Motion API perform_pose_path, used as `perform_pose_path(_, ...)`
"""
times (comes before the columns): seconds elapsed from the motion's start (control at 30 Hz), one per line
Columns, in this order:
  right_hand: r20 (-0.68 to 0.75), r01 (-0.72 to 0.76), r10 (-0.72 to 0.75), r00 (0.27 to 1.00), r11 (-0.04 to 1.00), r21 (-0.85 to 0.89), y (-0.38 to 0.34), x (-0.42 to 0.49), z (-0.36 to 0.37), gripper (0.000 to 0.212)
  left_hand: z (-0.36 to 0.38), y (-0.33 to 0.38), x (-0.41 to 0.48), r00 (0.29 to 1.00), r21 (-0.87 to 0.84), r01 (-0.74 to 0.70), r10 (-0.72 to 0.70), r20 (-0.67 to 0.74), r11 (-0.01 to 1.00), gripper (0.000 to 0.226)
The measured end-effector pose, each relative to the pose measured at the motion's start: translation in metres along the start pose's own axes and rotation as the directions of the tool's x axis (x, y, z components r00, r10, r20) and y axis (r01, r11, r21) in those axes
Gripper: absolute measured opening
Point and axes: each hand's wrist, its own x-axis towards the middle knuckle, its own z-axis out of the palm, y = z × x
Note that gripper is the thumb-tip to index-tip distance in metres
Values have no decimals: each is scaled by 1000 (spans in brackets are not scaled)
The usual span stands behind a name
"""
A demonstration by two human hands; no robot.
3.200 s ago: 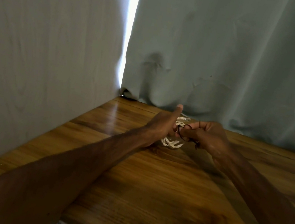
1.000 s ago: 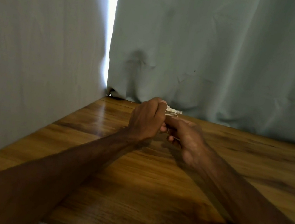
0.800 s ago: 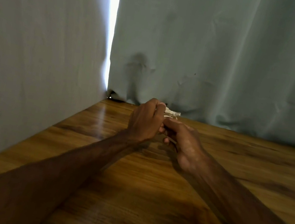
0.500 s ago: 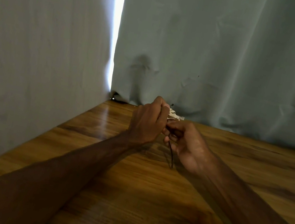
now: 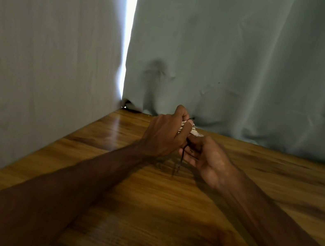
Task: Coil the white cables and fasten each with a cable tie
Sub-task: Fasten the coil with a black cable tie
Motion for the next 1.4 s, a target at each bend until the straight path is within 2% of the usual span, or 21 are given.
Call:
perform_pose_path(0.17,101,-35,42,994,997,-64,0,2,-2,13,-2,-4,1,998,23,-22,23,-64,1000,27)
perform_pose_path(0.27,146,-75,106,984,976,-205,-1,1,-2,14,-5,-10,3,997,112,-11,19,-75,994,23)
perform_pose_path(0.37,156,-76,151,976,912,-404,1,3,-4,18,-7,-17,5,996,171,-28,42,-83,985,20)
perform_pose_path(0.43,171,18,87,981,845,-534,1,3,-4,19,-9,-22,6,995,219,-38,57,-78,975,20)
perform_pose_path(0.5,233,177,-27,972,736,-654,-6,0,-4,21,-11,-25,6,996,271,-47,67,-64,961,20)
perform_pose_path(0.6,424,411,-93,901,497,-764,-25,-10,-4,24,-12,-31,5,998,300,-27,43,-46,954,19)
perform_pose_path(0.67,509,561,-241,826,424,-711,-39,-16,-4,24,-15,-38,4,998,316,-41,54,-33,948,22)
perform_pose_path(0.73,488,679,-476,731,447,-582,-50,-16,-6,26,-17,-44,2,986,364,-164,144,81,917,28)
perform_pose_path(0.8,405,725,-604,686,522,-450,-57,-11,-11,28,-15,-44,2,937,430,-347,325,126,833,35)
perform_pose_path(0.83,366,706,-603,709,609,-362,-57,-8,-14,28,-13,-39,1,902,435,-422,416,115,796,38)
perform_pose_path(0.9,294,573,-522,800,811,-120,-57,-3,-20,28,-8,-22,-2,834,420,-523,547,72,742,45)
perform_pose_path(0.93,256,498,-481,839,867,-2,-58,-2,-23,27,-5,-12,-4,815,400,-552,574,74,732,47)
perform_pose_path(1.03,179,399,-419,890,907,134,-61,4,-34,24,-3,14,-8,800,306,-588,595,79,749,48)
perform_pose_path(1.1,194,406,-419,887,908,106,-61,10,-44,27,-4,28,-9,835,227,-548,543,90,805,49)
perform_pose_path(1.13,207,431,-433,877,901,58,-60,13,-49,28,-6,34,-9,877,192,-480,466,117,856,46)
perform_pose_path(1.2,243,542,-501,831,826,-152,-57,17,-58,29,-7,39,-9,942,143,-309,281,182,940,35)
perform_pose_path(1.23,267,608,-547,793,731,-310,-54,19,-62,29,-8,41,-9,955,121,-255,231,187,959,32)
perform_pose_path(1.3,340,670,-613,713,453,-588,-46,24,-67,26,-13,47,-10,957,42,-246,235,169,968,28)
perform_pose_path(1.33,384,668,-616,688,332,-666,-42,27,-68,23,-16,49,-10,955,-29,-264,265,133,964,25)
perform_pose_path(1.4,473,674,-594,651,166,-719,-35,30,-69,19,-19,49,-9,941,-88,-318,326,88,944,23)
